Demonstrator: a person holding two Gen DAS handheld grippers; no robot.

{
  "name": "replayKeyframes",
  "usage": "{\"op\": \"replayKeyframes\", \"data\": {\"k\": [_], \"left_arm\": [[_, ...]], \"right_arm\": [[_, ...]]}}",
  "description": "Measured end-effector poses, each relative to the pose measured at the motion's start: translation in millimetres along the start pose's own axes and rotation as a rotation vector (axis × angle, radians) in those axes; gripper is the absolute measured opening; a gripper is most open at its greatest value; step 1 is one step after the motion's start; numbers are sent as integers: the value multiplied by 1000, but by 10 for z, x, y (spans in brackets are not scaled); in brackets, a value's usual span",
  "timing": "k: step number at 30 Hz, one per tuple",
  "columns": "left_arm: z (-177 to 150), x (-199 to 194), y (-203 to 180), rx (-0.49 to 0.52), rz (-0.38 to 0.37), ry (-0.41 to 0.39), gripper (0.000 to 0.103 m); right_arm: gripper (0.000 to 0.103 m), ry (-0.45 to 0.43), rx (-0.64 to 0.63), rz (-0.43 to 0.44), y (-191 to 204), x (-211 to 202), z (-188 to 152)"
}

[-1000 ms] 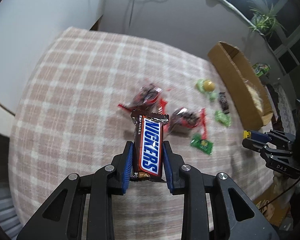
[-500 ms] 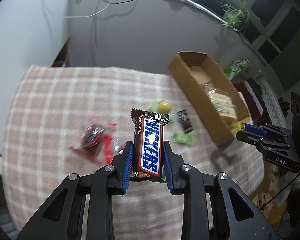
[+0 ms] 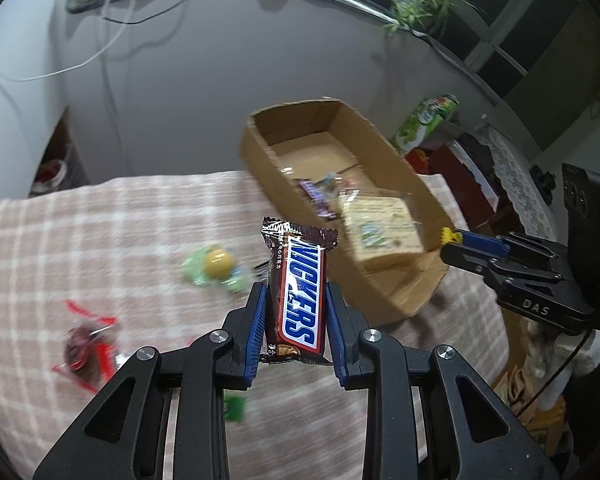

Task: Organize snacks
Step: 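Carry the Snickers bar and yellow candy packet over the cardboard box, then open both grippers to drop the Snickers and yellow candy into the box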

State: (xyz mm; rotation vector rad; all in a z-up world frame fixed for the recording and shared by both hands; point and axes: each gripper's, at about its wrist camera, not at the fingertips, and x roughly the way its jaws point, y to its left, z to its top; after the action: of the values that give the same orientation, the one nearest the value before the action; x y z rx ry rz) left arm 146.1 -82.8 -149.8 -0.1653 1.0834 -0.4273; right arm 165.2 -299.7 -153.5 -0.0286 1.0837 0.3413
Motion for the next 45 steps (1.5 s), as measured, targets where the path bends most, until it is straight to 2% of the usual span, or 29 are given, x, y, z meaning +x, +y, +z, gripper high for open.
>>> {"op": "replayKeyframes", "data": {"k": [11, 27, 31, 33, 34, 35, 42, 45], "left_arm": [[133, 453, -583, 67, -67, 58, 27], [136, 729, -839, 124, -64, 113, 27], [143, 764, -888, 140, -57, 117, 28], [147, 769, -898, 145, -59, 117, 33], [152, 772, -898, 142, -58, 118, 41], [158, 768, -891, 135, -56, 116, 44], [159, 704, -842, 121, -60, 103, 44], [142, 643, -826, 117, -63, 94, 44]], "right_arm": [[33, 26, 42, -41, -336, 193, 75], [33, 57, 63, -53, -471, 374, 86], [44, 55, 64, -64, -469, 373, 92], [51, 51, 63, -68, -464, 363, 95], [53, 49, 62, -68, -459, 356, 94], [53, 48, 61, -68, -453, 352, 94], [54, 38, 64, -72, -422, 290, 90], [58, 28, 63, -71, -384, 239, 90]]}}
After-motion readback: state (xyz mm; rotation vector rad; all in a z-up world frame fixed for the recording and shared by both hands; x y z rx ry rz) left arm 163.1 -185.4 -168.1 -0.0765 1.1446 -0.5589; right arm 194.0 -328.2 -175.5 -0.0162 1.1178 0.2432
